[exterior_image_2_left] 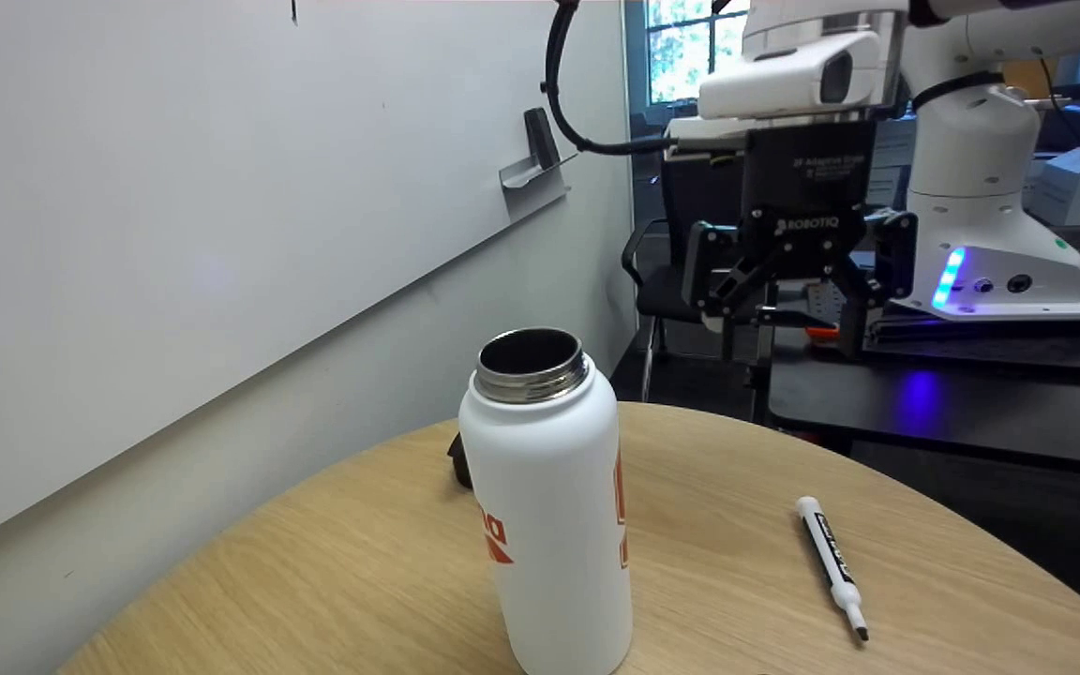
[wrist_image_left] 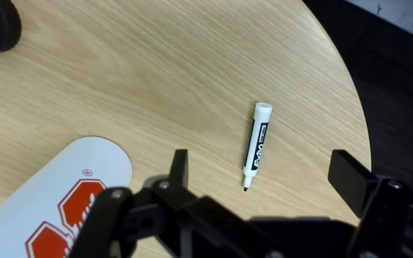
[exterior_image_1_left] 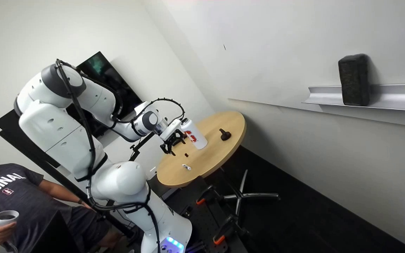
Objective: Scribble on the whiteboard with the black marker
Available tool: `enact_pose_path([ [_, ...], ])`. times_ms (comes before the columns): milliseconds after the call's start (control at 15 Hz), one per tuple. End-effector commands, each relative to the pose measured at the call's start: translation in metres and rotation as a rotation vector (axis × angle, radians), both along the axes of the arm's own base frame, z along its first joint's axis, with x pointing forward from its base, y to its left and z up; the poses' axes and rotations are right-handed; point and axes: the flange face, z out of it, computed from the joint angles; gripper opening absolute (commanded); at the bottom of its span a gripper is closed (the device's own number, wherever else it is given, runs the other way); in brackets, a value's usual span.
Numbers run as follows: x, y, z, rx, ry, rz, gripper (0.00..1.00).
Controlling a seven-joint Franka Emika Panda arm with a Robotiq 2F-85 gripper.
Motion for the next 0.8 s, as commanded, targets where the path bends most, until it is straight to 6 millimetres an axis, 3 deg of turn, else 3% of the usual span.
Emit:
enact_pose_path([
  [0,-0.004,0.008,-0.031,0.031,0.022,-0.018,1.0],
  [333,-0.011,0.012,-0.067,0.008,0.044,-0.042,1.0],
  [733,-0.017,0.024,-0.095,0.018,0.07,-0.043,1.0],
])
